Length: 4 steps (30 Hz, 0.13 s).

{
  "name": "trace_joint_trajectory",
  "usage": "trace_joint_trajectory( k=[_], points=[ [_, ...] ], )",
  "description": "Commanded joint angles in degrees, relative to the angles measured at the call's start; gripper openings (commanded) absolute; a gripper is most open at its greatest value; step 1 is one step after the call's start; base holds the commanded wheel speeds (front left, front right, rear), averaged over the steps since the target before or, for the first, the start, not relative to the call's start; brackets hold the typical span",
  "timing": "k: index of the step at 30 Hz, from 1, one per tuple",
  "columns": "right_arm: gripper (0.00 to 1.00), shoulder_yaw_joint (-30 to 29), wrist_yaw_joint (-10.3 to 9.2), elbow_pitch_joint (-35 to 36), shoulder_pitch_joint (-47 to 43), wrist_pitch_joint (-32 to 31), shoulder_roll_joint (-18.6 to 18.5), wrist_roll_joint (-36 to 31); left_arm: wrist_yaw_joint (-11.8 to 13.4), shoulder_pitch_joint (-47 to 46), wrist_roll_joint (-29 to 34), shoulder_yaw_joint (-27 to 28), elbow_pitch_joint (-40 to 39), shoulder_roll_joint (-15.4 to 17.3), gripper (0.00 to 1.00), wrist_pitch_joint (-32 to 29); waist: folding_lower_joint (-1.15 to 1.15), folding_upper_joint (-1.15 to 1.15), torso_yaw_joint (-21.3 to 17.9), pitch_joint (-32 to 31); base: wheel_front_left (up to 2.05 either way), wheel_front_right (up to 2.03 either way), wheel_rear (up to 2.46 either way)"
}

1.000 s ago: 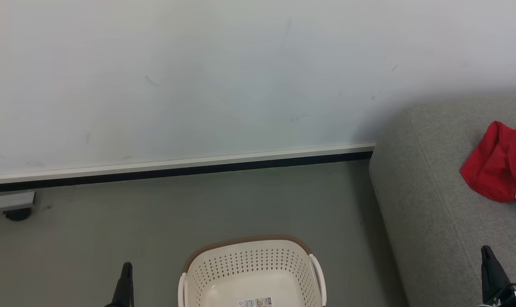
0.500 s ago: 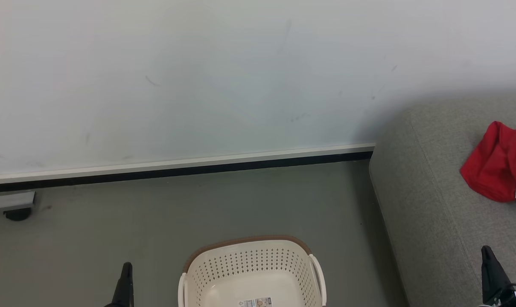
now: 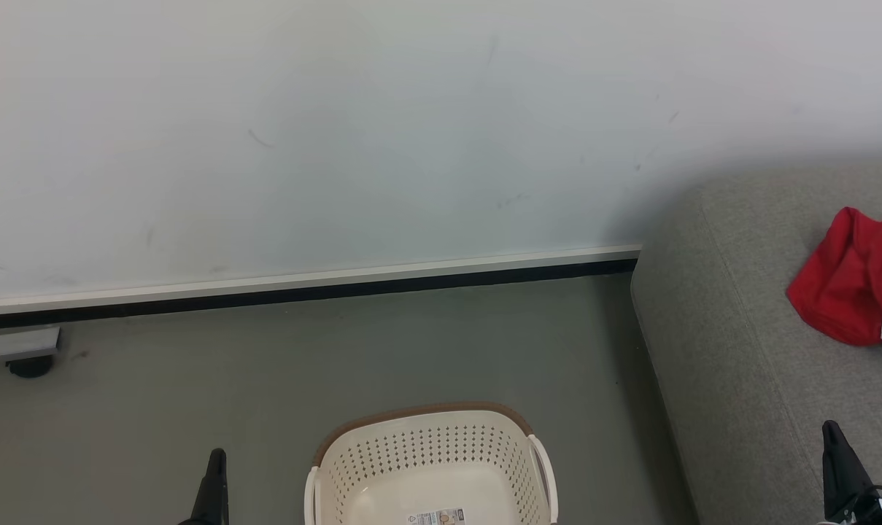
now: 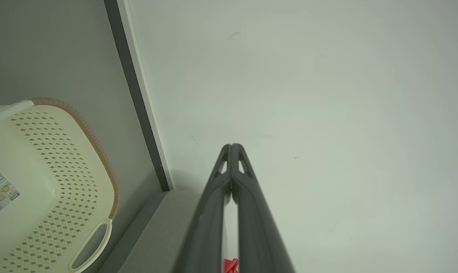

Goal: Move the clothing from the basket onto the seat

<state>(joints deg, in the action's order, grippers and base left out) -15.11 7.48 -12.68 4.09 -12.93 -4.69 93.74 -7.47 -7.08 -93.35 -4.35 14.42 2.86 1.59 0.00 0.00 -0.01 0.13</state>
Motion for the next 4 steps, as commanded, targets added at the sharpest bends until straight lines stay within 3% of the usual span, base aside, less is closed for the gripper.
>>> trace_joint_trajectory(
  k=[1,4],
  points=[
    [0.0,-0.1,0.02,-0.1,0.2,-0.3,0.2,-0.3,-0.2,-0.1,-0.4,0.2,0.1,0.0,0.0,0.0,0.0,0.0,0.0,0.0,0.0,0.0,0.0],
    [0.0,-0.2,0.02,-0.1,0.2,-0.3,0.3,-0.3,-0.2,-0.1,-0.4,0.2,0.1,0.0,0.0,0.0,0.0,0.0,0.0,0.0,0.0,0.0,0.0]
  ],
)
